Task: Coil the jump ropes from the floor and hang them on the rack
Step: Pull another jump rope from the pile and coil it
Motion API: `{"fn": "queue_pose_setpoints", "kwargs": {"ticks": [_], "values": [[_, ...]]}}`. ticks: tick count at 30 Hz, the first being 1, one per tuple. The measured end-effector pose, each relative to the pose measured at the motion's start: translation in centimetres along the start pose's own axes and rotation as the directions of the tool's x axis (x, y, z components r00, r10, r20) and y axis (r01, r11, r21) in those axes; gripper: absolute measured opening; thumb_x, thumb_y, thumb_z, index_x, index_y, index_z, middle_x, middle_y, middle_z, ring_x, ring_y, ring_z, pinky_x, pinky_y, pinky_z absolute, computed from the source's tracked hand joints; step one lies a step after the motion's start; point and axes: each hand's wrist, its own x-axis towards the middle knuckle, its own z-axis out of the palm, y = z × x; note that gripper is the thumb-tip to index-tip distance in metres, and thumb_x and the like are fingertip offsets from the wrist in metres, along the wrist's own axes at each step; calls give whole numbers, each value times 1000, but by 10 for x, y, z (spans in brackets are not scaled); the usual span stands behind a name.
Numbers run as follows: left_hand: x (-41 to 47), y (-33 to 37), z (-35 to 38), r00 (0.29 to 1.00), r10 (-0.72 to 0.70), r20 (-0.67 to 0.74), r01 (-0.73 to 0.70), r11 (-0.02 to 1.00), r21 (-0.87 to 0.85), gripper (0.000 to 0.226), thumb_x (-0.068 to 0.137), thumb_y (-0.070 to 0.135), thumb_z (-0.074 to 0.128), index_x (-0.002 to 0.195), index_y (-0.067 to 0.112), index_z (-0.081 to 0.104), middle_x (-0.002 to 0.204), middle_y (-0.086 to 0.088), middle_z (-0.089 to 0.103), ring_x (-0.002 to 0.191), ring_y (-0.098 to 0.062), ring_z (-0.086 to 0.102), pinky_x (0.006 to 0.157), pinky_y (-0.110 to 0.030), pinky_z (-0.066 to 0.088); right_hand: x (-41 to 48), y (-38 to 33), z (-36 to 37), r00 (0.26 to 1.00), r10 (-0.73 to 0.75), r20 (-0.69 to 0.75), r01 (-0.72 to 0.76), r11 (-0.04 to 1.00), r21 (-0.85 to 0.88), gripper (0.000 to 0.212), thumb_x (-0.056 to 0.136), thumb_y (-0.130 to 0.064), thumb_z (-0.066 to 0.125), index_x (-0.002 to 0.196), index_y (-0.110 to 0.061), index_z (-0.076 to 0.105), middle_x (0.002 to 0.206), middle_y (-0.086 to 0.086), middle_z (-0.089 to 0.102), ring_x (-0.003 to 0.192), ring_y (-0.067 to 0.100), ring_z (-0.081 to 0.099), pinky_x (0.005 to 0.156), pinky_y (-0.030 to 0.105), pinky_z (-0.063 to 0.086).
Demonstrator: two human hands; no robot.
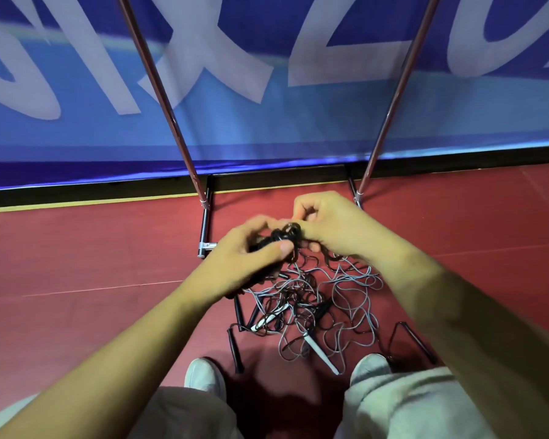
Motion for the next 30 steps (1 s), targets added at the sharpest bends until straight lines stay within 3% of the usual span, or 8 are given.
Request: {"fn": "queue_pose_setpoints", "kwargs": {"ticks": [4, 8, 12, 15, 20, 25, 28, 30], "values": [[5, 4, 5, 998, 12, -58, -25, 971, -240, 38, 92, 32, 58, 129, 25, 55, 76, -9, 62, 65, -25, 56, 54, -27, 43, 3, 2, -3, 999, -1, -37, 2, 1000, 28, 26, 92, -16, 66, 70, -14, 52, 52, -1, 59, 39, 7, 46, 37, 17, 25], [5, 7, 6, 995, -40, -86, 11, 948, -319, 41, 91, 34, 53, 126, 13, 60, 73, -13, 60, 58, -20, 55, 50, -24, 46, 1, 0, -4, 999, -8, -33, 7, 999, -50, 23, 96, -22, 61, 75, -15, 55, 56, -5, 61, 44, 6, 50, 40, 21, 30], [8, 9, 2, 987, -68, -142, 7, 919, -393, 35, 91, 37, 55, 118, 16, 63, 76, -15, 60, 61, -24, 54, 51, -27, 46, 0, 3, -6, 999, -26, 27, 26, 1000, 5, 8, 96, -15, 61, 88, -14, 58, 59, -6, 62, 53, 17, 48, 50, 30, 35], [7, 11, -2, 983, -92, -158, 20, 914, -405, 36, 90, 39, 56, 118, 17, 64, 76, -16, 60, 60, -24, 53, 51, -28, 46, -1, 2, -5, 998, -37, 44, 38, 999, -9, 4, 94, -12, 62, 98, -13, 60, 63, -5, 64, 55, 15, 51, 56, 37, 41], [8, 10, -1, 973, -123, -197, 30, 909, -417, 33, 93, 39, 60, 116, 17, 64, 76, -16, 59, 58, -25, 52, 49, -27, 46, -3, -4, -10, 998, -54, 17, 56, 992, -112, 4, 94, -11, 61, 97, -10, 62, 65, -1, 66, 48, 7, 59, 51, 25, 48], [9, 7, 3, 959, -129, -251, 36, 938, -346, 31, 89, 39, 63, 112, 18, 66, 75, -12, 64, 60, -21, 56, 56, -30, 42, -3, -8, -10, 998, -10, 67, 22, 984, -179, 5, 95, -7, 57, 93, -5, 61, 73, 8, 72, 49, 12, 60, 46, 27, 48], [10, 10, 7, 952, -140, -273, 54, 952, -301, 32, 89, 35, 60, 113, 15, 65, 74, -2, 66, 57, -13, 59, 52, -25, 44, -3, -10, -11, 997, 19, 77, -14, 998, -66, 5, 94, -1, 57, 98, -2, 59, 75, 15, 72, 48, 17, 59, 46, 28, 46], [11, 12, 8, 950, -147, -277, 72, 961, -266, 32, 91, 33, 59, 115, 13, 63, 75, -1, 66, 54, -11, 59, 49, -23, 45, -5, -10, -14, 997, 46, 67, -53, 993, 106, 18, 91, 7, 54, 106, -3, 57, 81, 24, 71, 51, 20, 63, 46, 26, 47]]}}
